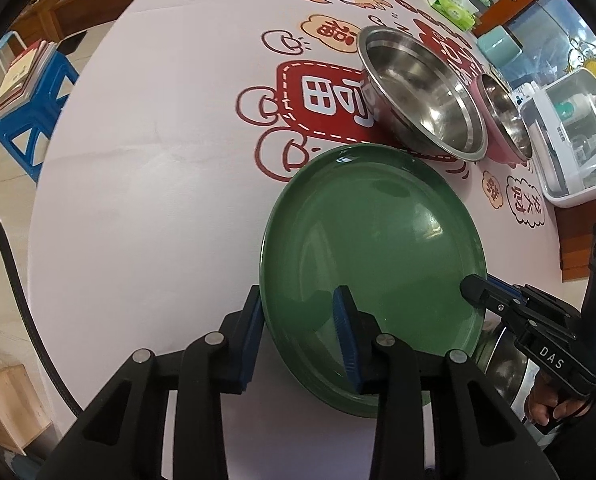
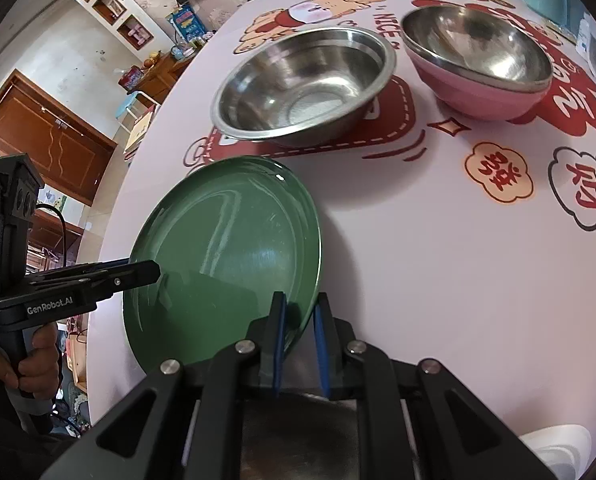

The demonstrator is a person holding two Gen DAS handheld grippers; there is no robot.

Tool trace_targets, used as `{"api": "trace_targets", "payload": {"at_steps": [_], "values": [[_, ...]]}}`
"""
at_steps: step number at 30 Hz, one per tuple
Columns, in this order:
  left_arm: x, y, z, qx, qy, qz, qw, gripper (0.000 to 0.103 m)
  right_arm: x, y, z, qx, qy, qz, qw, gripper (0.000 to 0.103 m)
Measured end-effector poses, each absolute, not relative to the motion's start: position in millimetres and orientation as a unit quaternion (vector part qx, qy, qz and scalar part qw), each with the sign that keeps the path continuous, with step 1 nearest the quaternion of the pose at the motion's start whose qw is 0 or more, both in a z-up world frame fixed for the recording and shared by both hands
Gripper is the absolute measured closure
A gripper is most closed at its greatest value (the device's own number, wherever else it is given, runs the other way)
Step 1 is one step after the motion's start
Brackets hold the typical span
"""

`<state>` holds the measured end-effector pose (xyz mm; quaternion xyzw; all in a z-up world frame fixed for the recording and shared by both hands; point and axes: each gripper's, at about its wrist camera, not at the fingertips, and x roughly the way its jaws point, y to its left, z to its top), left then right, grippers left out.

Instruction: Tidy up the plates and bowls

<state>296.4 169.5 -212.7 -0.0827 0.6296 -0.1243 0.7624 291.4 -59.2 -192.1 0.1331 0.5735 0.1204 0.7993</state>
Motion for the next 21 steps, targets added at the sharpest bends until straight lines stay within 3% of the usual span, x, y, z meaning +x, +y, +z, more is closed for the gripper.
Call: {"api": "trace_targets", "payload": {"at_steps": [21], "values": [[250,218,-165,-0.093,0.589,-0.104,0.796,0.07,267,-14,-157,0.11,0.539,0.157,0.821,0.09]]}}
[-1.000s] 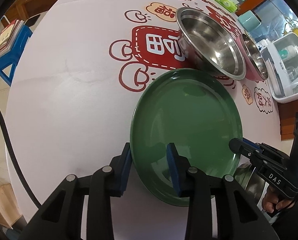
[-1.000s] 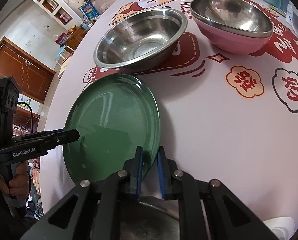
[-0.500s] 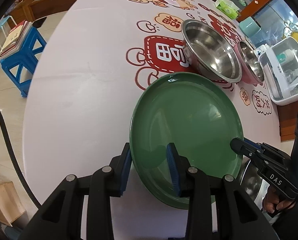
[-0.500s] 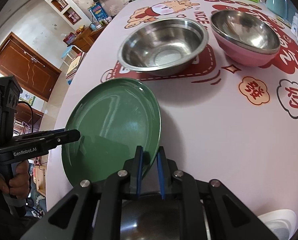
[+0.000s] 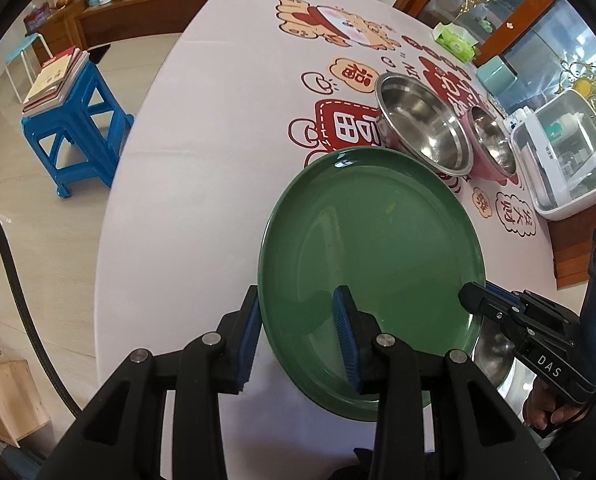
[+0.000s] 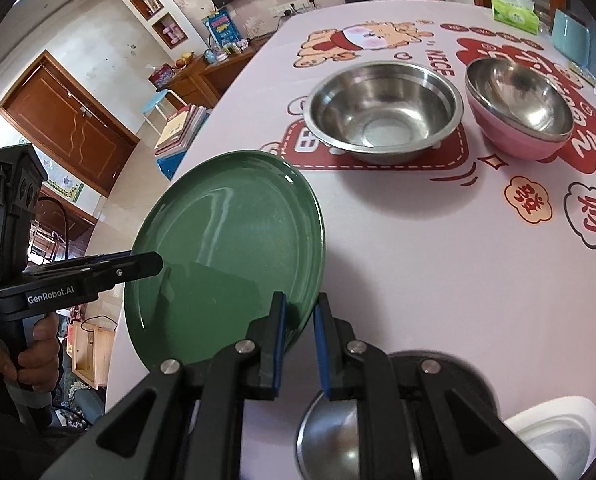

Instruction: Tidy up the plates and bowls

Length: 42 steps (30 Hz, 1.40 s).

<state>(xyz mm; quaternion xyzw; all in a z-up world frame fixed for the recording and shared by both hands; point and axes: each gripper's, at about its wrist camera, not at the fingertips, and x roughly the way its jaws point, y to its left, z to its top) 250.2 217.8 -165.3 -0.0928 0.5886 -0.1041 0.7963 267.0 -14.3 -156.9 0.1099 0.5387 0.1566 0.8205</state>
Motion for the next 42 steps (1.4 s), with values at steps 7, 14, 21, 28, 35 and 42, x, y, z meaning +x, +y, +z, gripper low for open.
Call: {"api": "trace_targets", "payload": {"at_steps": [7,14,21,28,35,42], "values": [[231,223,-149,-0.085,0.573,-0.116,0.807,0.07,244,-9,-140,0.111,0.521,0.149,0.833,0.09],[211,218,-134,-0.078,0.555,-0.144,0.815,0.069,217,-13,-127,0.115,0.505,0.129,0.846,0.09],[194,199,-119,-0.058,0.539,-0.183,0.82,0.069,185,-27,-116,0.13,0.486,0.098,0.859,0.09],[173,176,-106,-0.035,0.529,-0.217,0.819,0.068,150,-43,-107,0.144,0.467,0.066,0.87,0.09],[150,150,-98,-0.013,0.525,-0.257,0.811,0.068,110,-63,-102,0.162,0.449,0.029,0.878,0.09],[131,119,-95,0.013,0.526,-0.296,0.797,0.068,78,-84,-103,0.183,0.442,-0.007,0.878,0.09]]}}
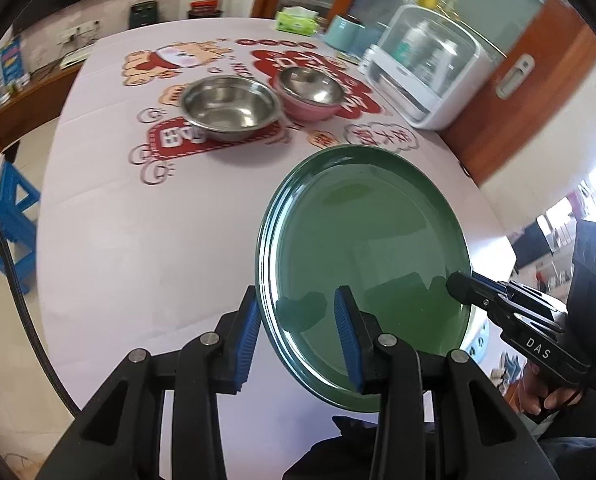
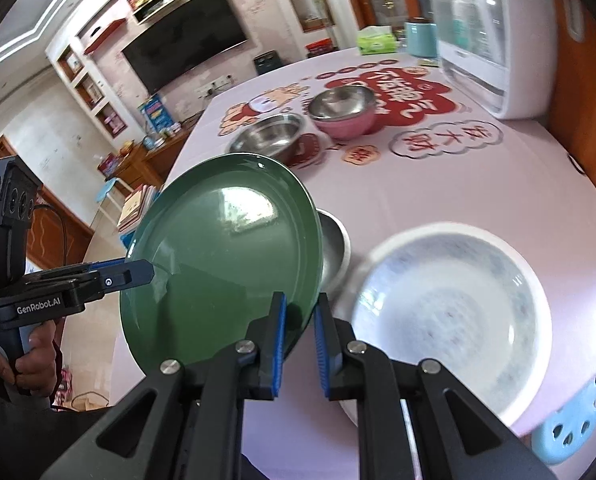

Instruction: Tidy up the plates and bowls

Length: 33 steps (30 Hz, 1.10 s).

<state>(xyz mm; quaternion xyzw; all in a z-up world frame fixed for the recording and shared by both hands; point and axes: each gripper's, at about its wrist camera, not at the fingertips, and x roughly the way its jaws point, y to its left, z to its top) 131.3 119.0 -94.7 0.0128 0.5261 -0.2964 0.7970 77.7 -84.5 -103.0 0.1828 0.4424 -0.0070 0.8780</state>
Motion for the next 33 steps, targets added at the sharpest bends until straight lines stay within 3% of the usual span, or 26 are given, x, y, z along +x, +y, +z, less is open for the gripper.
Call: {"api": "trace_targets", "payload": {"at_steps": [33], "values": [[84,-52,-141,0.144,0.589,-0.326,0.725,0.068,-4,-199,-147,0.226,0.475,-0.083,0.846,0.089]]}}
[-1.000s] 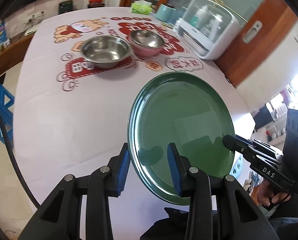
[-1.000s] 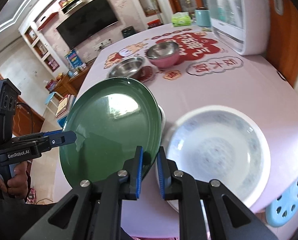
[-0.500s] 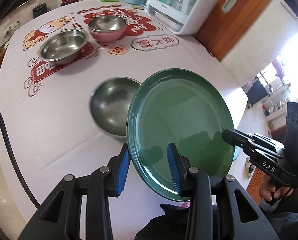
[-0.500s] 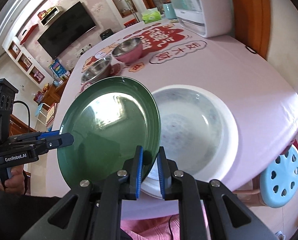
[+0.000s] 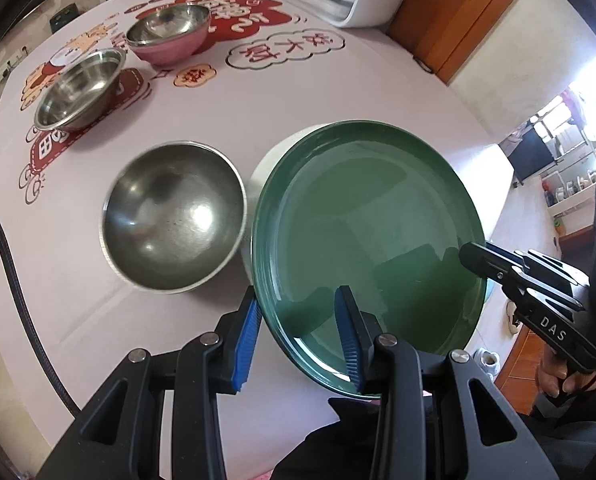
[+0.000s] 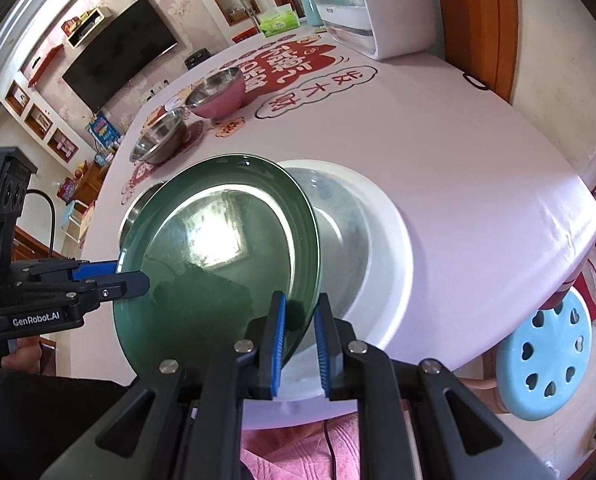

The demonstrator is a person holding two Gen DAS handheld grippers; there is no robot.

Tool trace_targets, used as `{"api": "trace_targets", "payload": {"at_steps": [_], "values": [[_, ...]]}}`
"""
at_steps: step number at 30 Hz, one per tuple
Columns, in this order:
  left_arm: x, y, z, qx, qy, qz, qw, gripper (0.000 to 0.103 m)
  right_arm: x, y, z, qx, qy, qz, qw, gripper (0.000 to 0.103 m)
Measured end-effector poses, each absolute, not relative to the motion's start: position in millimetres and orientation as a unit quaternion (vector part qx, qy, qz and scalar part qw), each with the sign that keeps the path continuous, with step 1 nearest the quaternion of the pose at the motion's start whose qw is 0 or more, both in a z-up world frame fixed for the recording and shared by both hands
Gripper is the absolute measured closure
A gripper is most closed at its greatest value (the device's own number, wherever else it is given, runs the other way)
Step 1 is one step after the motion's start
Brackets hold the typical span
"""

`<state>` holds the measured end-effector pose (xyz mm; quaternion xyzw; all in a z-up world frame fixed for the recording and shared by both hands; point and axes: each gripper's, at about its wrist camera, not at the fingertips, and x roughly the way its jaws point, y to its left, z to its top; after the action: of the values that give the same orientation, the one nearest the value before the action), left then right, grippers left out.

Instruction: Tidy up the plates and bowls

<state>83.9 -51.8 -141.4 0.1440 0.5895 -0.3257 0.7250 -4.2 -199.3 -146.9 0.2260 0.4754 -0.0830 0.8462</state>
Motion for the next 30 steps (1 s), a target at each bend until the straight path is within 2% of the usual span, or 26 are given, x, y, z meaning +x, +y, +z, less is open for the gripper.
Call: {"api": "trace_targets", "payload": {"at_steps": [13,30], "values": [[91,-85,-179,0.131,0.634,-0.272,0.712,0.068,17,-233,-165,0.178,0.52,-0.057,0.834,0.088],[95,-97,-191,0.119,0.645,-0.244,0.714,0.065,35,-245,-174,0.149,0.542,-0.024,0.826,0.082]]}}
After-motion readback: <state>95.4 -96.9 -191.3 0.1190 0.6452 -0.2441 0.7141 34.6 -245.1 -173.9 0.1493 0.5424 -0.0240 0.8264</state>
